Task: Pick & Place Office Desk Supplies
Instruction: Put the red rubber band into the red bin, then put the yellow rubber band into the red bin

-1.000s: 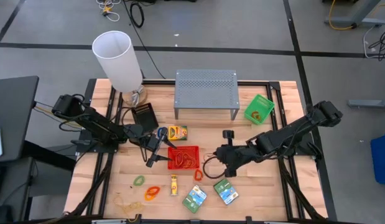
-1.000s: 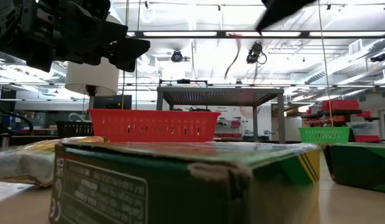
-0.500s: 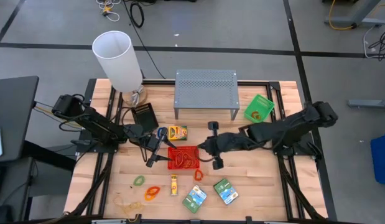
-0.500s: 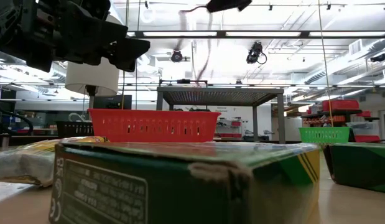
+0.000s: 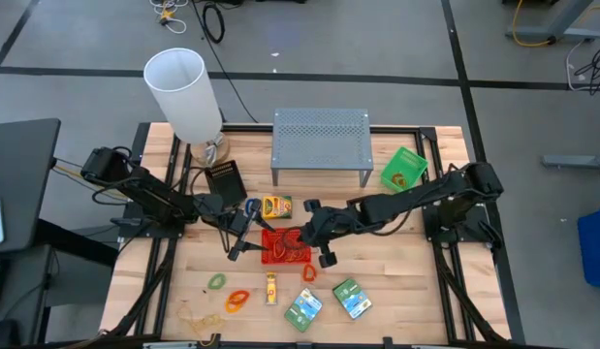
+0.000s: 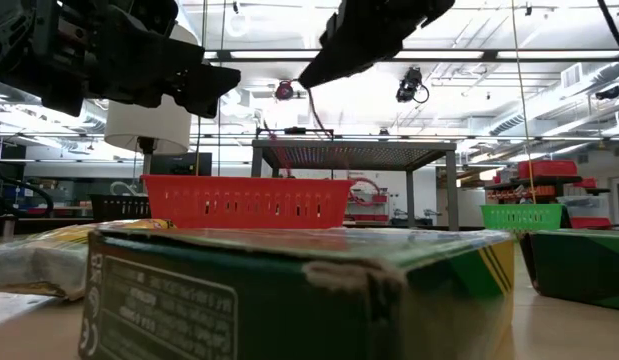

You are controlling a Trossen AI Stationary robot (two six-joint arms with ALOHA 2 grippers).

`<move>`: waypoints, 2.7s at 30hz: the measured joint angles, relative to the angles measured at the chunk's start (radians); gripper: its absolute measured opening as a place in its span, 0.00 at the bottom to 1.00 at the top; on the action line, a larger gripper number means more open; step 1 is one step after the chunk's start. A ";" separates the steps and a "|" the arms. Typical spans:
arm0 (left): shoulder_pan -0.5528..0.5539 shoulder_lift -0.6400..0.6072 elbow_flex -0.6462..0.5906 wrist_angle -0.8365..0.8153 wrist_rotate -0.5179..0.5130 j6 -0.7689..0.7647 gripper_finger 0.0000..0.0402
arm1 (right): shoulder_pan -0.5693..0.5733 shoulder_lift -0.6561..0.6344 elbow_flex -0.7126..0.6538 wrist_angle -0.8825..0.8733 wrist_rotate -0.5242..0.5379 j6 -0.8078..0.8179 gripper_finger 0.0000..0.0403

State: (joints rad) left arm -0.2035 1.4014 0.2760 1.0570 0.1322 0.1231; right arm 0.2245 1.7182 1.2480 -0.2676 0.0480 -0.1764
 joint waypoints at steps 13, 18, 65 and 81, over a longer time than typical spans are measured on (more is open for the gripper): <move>0.000 0.000 0.000 0.000 0.000 0.000 0.63 | 0.001 -0.010 0.001 0.133 -0.068 -0.056 0.00; 0.000 0.000 0.000 0.000 0.000 0.000 0.63 | 0.000 -0.010 0.001 0.091 -0.072 -0.022 0.00; -0.314 0.000 0.214 -0.811 -0.152 -0.345 0.63 | 0.125 0.012 0.000 -0.245 0.028 0.163 0.53; -0.680 0.004 0.639 -1.555 -0.362 -1.101 0.67 | 0.222 0.012 0.000 -0.422 0.109 0.251 0.53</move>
State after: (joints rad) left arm -0.8833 1.4050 0.9154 -0.4984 -0.2295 -0.9776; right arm 0.4465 1.7302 1.2480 -0.6895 0.1566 0.0746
